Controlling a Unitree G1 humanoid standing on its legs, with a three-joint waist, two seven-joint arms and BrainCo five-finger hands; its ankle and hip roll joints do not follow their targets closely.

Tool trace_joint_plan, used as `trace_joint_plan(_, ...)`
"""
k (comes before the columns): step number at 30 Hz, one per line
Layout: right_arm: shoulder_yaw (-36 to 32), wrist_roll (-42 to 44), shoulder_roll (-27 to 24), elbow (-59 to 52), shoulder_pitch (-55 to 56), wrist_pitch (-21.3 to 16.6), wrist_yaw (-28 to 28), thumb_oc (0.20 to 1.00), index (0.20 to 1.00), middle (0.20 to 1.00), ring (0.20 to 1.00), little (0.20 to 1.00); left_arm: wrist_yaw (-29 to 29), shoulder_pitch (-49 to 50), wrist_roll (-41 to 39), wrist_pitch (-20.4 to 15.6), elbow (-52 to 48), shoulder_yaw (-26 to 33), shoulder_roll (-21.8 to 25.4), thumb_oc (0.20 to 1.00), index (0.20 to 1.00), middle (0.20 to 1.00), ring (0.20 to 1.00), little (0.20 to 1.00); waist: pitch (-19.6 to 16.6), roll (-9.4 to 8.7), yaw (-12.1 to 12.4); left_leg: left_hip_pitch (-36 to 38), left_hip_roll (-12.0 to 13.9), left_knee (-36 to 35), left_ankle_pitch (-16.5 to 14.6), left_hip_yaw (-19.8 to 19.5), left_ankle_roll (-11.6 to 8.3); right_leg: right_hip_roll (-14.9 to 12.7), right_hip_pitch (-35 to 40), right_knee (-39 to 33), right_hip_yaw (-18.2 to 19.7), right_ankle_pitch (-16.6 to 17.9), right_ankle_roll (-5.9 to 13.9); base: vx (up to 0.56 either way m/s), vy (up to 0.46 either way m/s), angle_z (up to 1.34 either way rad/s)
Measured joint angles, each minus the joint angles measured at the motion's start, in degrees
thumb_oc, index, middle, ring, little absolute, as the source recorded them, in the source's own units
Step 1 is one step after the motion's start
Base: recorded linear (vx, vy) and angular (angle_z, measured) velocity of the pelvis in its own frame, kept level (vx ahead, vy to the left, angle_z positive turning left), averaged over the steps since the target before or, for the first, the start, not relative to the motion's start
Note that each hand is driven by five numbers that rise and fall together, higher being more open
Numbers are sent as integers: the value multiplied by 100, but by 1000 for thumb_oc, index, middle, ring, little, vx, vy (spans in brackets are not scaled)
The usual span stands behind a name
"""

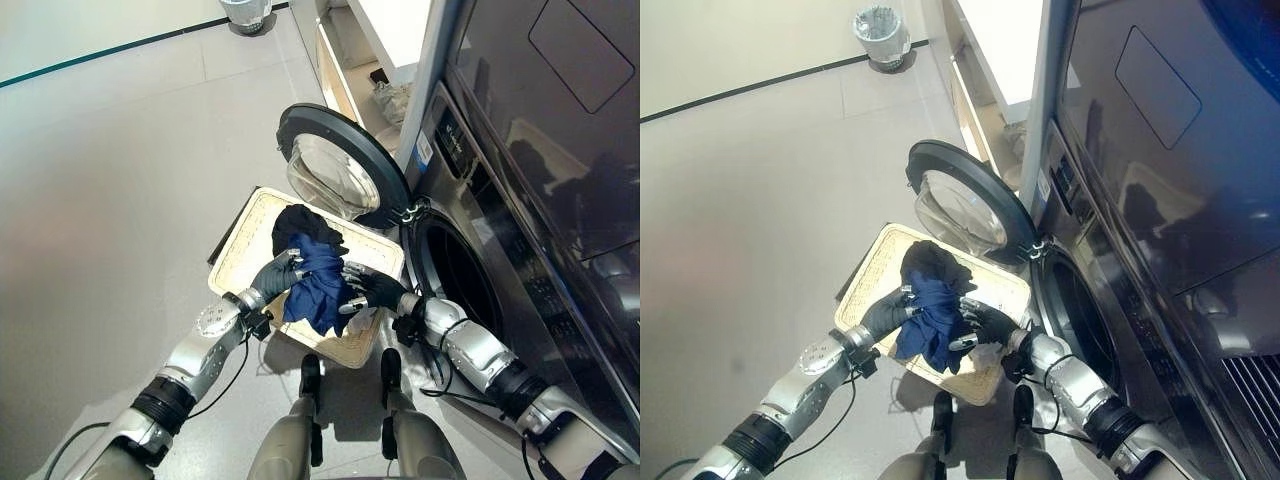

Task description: Put the clothes into the washing machine.

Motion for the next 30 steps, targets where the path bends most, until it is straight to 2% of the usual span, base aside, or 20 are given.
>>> trace_joint_plan(4, 135, 105, -100, -24, -19, 302, 437, 1000, 1000, 1000, 1000, 1000, -67, -9, -51, 31, -35, -16, 54, 200, 200, 200, 200, 200, 0, -1, 3, 16, -4, 1, 10, -36, 13, 2, 35, 0, -35, 5, -8, -3, -47, 5)
trace_joint_plan(10, 336, 146, -257, -137, -136, 708, 1141, 1000, 1000, 1000, 1000, 1000, -418, -6, -887, 140, -262, -230, 195, 200, 200, 200, 200, 200, 3, -7, 4, 77, -9, -1, -1, -33, 0, 3, 94, 0, -35, -8, 1, 0, 0, 0)
trace_joint_plan(17, 569, 390, -179, -128, -89, 963, 1286, 1000, 1000, 1000, 1000, 1000, -774, -5, -1445, 144, -565, -257, 119, 200, 200, 200, 200, 200, -3, -28, -5, 94, -3, -1, -9, -34, -9, 18, 109, 0, -32, -16, -2, 0, 0, 0)
trace_joint_plan(19, 503, 1077, -14, -42, 178, 979, 963, 1000, 1000, 1000, 1000, 1000, -1018, 20, -1913, 150, -676, -270, -77, 200, 200, 200, 200, 200, -8, -48, -5, 97, -3, 0, -8, -26, -6, 22, 106, -1, -16, -18, -5, -10, 10, -2)
trace_joint_plan(22, 261, 1671, 596, 65, 610, 687, 147, 1000, 1000, 1000, 1000, 1000, -1167, 204, -2347, 150, -673, -250, -453, 200, 200, 200, 200, 200, -1, -75, -33, 80, -5, -1, -13, 63, -7, 22, 46, -1, 51, -18, -5, -47, 62, -14)
trace_joint_plan(25, 228, 1637, 881, 4, 856, 221, -860, 1000, 1000, 1000, 1000, 1000, -1175, 453, -2458, 101, -674, -128, -684, 200, 200, 200, 200, 200, 9, -106, -173, 15, -11, -2, -30, 149, -26, 19, -60, -1, 141, -14, -1, -42, 61, -14)
trace_joint_plan(27, 149, 1460, 869, -15, 953, 70, -1299, 1000, 1000, 1000, 1000, 1000, -1105, 487, -2454, 28, -674, -127, -718, 200, 200, 200, 200, 200, 18, -121, -185, -40, -2, -2, -31, 216, -26, 29, -148, -1, 202, 10, 3, -27, 45, -16)
trace_joint_plan(30, 146, 864, 601, -121, 956, 23, -1400, 1000, 1000, 1000, 1000, 1000, -864, 547, -2445, -95, -674, -112, -712, 200, 200, 200, 200, 200, 26, -135, -284, -45, 10, -3, -36, 241, -30, 43, -163, -1, 228, 12, 1, 6, 17, -7)
